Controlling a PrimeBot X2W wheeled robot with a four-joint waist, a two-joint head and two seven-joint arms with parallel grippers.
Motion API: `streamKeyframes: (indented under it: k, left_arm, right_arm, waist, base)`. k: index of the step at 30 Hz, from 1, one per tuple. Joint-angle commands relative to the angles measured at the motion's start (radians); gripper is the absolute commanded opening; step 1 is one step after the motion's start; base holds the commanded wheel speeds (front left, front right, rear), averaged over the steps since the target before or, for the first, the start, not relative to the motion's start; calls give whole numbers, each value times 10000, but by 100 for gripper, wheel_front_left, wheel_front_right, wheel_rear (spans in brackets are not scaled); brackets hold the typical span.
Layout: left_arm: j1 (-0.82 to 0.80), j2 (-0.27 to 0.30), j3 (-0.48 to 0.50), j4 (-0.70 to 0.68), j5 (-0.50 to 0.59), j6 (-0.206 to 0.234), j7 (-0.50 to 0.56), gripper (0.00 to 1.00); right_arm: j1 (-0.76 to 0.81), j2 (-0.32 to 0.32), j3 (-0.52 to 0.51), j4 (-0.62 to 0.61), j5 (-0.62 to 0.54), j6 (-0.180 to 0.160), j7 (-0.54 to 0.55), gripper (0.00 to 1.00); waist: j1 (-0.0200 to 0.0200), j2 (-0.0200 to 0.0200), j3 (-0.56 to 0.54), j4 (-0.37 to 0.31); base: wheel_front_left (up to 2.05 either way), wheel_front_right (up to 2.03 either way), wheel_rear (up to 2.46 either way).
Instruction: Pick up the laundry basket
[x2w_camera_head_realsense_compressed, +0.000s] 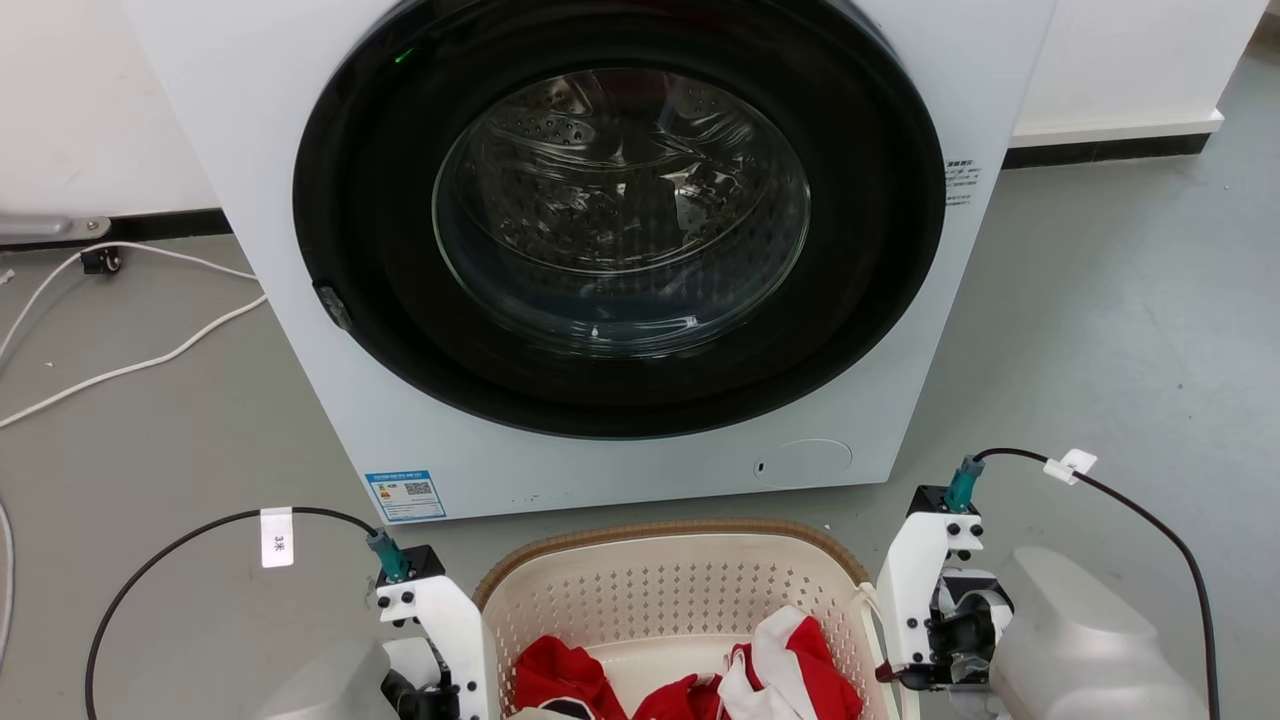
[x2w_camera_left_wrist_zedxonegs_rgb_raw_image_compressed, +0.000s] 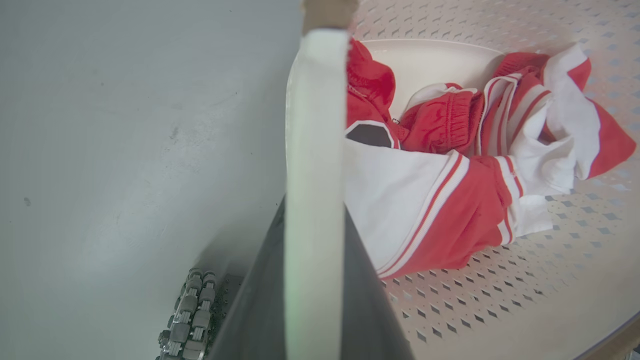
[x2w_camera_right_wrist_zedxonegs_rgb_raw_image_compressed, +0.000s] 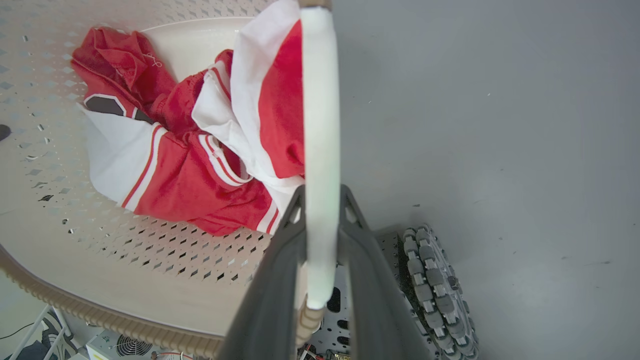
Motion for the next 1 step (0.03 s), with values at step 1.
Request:
streamKeyframes:
  k: [1]
  left_arm:
    - [-156, -233, -10, -97, -72, -111, -30, 0]
  right_arm:
    - [60, 227, 21, -69, 54, 40, -42, 0]
  waist:
    - [0, 0, 5, 7]
  base:
    - [0, 0, 0]
